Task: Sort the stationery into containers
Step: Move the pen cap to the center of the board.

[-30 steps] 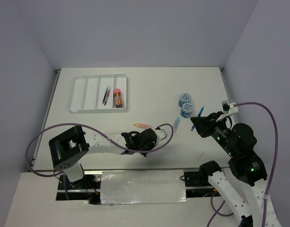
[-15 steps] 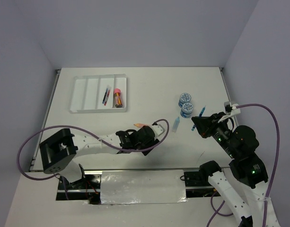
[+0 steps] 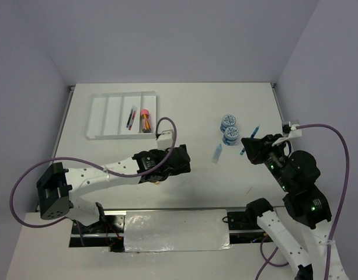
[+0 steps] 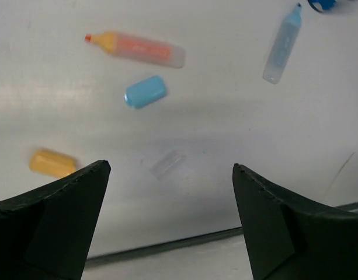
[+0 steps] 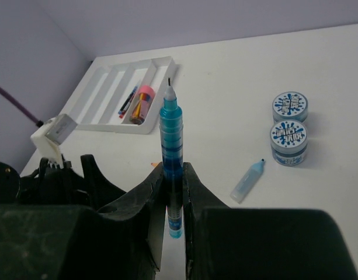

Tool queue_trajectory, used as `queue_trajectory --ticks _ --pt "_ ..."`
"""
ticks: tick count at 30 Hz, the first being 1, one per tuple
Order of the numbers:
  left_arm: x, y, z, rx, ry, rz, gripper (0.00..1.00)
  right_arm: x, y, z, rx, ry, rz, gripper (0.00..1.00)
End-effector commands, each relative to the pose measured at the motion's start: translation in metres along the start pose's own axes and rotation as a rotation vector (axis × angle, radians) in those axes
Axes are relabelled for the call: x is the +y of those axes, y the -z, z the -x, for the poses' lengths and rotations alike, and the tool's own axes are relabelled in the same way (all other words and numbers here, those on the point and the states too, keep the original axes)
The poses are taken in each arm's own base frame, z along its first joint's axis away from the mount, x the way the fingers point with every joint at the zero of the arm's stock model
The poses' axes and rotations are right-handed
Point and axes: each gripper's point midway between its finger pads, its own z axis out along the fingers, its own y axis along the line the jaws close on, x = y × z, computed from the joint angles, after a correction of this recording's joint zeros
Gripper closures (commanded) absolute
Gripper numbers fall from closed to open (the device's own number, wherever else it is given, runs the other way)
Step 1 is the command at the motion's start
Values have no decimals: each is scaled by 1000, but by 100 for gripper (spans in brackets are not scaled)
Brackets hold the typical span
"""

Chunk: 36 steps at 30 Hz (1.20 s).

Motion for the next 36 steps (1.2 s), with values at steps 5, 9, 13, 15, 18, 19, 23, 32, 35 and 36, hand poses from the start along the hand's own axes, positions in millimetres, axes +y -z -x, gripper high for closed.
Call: queue_trajectory --ticks 5,9,13,15,18,19,23,32,35,36 --pt "20 3 -38 106 802 295 8 10 -24 4 -19 -45 48 100" --pt "23 -4 -45 106 791 491 9 16 -29 -4 1 -53 89 100" --pt "7 -20 -40 104 734 497 9 16 -28 -10 27 -33 101 100" --pt "12 -24 -52 143 716 555 9 14 -26 -10 25 -19 92 100" --pt "10 -34 -64 179 695 543 9 12 -26 -13 29 -12 85 100" --pt "9 -37 -66 181 688 536 9 13 -26 -14 31 -12 91 100" --pt "3 -60 -57 170 515 443 10 15 -32 -20 48 -15 111 100" --pt "27 -79 -94 273 312 476 18 16 -42 -28 66 -32 125 100" --pt "26 -80 -96 279 306 471 21 15 -42 -31 74 -32 127 100" --pt "25 -81 -96 283 302 470 21 15 -42 -31 72 -31 124 100"
